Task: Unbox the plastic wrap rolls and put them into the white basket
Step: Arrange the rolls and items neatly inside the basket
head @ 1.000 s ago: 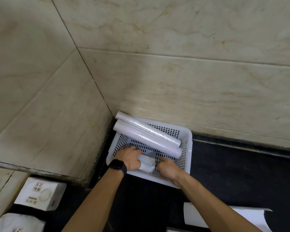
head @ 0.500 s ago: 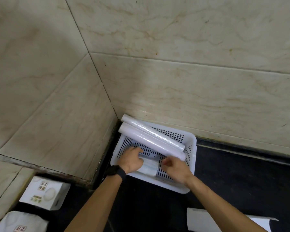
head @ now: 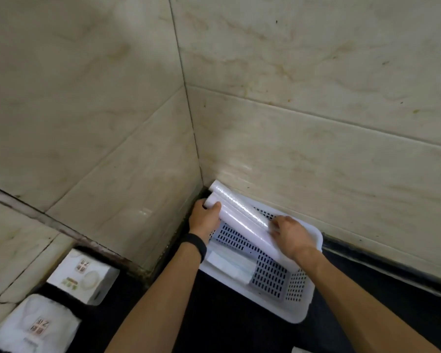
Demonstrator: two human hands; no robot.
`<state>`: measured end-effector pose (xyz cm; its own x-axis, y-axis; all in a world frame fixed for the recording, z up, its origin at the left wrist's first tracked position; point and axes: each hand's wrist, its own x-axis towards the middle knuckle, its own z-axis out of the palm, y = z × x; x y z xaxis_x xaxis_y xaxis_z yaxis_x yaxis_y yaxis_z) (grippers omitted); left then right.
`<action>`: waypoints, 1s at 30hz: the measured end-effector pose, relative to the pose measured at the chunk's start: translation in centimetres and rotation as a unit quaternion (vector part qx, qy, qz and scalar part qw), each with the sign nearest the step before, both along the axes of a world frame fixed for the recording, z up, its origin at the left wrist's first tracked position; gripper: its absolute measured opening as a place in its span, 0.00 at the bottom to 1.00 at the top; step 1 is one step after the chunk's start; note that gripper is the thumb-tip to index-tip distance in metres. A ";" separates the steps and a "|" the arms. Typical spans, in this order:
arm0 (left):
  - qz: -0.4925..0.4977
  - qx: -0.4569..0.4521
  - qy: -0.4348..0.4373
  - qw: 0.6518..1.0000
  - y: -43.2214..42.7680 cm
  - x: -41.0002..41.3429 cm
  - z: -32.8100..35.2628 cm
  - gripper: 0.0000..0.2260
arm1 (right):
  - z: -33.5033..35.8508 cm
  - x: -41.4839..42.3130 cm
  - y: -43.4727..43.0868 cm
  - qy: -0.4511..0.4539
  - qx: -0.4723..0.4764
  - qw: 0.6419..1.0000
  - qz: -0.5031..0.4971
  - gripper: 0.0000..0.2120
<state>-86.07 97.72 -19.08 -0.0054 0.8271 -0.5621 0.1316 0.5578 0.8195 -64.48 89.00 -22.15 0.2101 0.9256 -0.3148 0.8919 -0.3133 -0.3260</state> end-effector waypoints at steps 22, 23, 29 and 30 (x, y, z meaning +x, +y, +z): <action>0.078 0.011 -0.100 0.992 2.5 -1.2 -0.1 0.18 | 4.0 0.4 -5.2 0.134 0.253 0.958 -0.027 0.17; 0.077 0.011 -0.107 0.991 2.7 -1.0 0.2 0.19 | 4.2 0.3 -5.7 0.141 0.250 0.958 -0.026 0.17; -0.033 -0.026 -0.163 0.986 3.7 -1.1 1.0 0.15 | 2.9 -1.4 -6.3 0.105 0.154 0.983 0.001 0.16; -0.038 -0.039 -0.148 0.987 3.7 -1.6 1.0 0.13 | 2.3 -1.7 -6.2 0.083 0.129 0.988 0.012 0.17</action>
<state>-87.62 101.45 -18.11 0.2291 0.7732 -0.5913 -0.0645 0.6182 0.7834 -66.19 82.84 -19.82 0.1519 0.9837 -0.0963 0.8262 -0.1799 -0.5338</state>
